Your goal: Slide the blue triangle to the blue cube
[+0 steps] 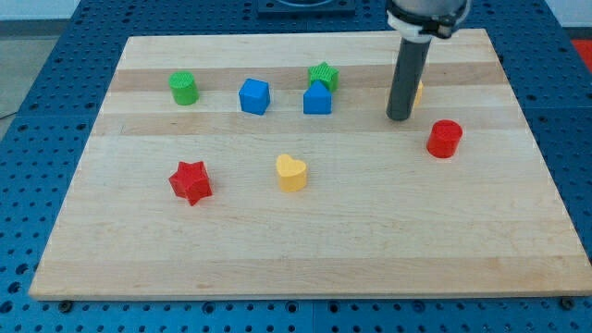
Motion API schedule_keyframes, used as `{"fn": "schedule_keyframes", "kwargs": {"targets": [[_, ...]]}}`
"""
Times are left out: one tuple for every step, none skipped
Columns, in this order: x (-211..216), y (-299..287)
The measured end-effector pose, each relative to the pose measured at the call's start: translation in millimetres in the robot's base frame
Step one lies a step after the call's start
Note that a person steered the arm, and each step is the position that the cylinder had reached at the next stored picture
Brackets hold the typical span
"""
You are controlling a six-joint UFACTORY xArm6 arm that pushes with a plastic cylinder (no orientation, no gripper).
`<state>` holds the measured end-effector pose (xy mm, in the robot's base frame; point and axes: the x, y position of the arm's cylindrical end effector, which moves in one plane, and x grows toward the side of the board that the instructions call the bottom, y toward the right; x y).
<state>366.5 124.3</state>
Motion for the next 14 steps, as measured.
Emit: {"fn": "schedule_keyframes", "kwargs": {"targets": [[-16, -12], [-26, -40], [-25, -61], [-24, -86], [-15, -102], [-1, -115], [-1, -137], [-3, -142], [13, -142], [39, -144], [34, -167], [16, -174], [8, -174], [8, -174]]}}
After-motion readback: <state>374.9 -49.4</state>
